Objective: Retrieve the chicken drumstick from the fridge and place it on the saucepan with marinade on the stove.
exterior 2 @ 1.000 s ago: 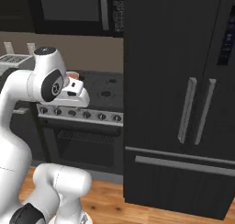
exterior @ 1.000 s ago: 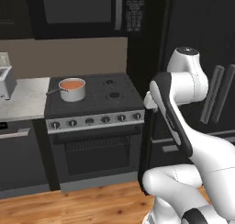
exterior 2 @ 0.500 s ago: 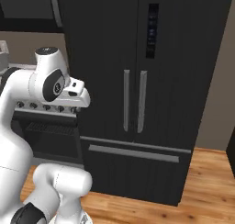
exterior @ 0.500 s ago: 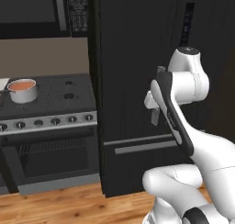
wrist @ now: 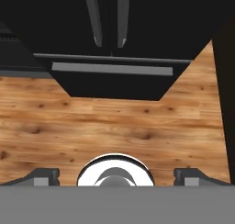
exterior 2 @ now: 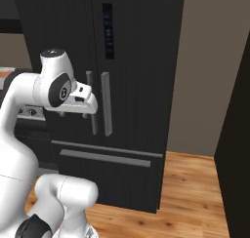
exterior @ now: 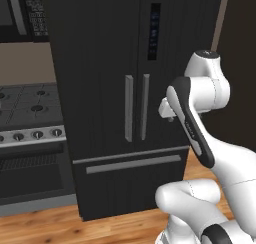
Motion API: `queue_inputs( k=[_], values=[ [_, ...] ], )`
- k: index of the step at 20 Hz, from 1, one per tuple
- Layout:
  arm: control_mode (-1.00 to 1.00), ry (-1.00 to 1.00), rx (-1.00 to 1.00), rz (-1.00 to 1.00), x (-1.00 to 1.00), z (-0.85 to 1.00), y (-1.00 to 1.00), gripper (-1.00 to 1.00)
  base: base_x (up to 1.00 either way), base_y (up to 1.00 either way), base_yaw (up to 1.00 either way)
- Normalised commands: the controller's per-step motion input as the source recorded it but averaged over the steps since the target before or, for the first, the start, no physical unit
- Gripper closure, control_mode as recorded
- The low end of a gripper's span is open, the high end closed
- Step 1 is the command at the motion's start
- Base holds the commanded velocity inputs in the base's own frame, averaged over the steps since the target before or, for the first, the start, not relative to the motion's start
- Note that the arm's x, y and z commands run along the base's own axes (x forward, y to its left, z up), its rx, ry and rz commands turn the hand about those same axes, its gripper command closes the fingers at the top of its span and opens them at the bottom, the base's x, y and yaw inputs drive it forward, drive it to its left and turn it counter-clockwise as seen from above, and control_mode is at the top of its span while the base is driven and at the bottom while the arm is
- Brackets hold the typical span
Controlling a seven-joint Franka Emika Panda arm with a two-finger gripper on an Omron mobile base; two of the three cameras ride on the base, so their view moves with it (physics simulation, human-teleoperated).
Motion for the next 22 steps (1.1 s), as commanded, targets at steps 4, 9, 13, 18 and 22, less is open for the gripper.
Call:
queue_inputs(
  k=[4,9,13,18,22],
  values=[
    [1.0,0.0,0.0,0.0,0.0,0.0,0.0,-1.0,0.0,-0.17,0.0],
    [1.0,0.0,0.0,0.0,0.0,0.0,0.0,-1.0,0.0,0.0,0.0],
    [-1.0,0.0,0.0,0.0,0.0,0.0,0.0,-1.0,0.0,0.0,0.0],
    [-1.0,0.0,0.0,0.0,0.0,0.0,0.0,-1.0,0.0,0.0,0.0],
    [-1.0,0.0,0.0,0.0,0.0,0.0,0.0,-1.0,0.0,0.0,0.0]
  ],
)
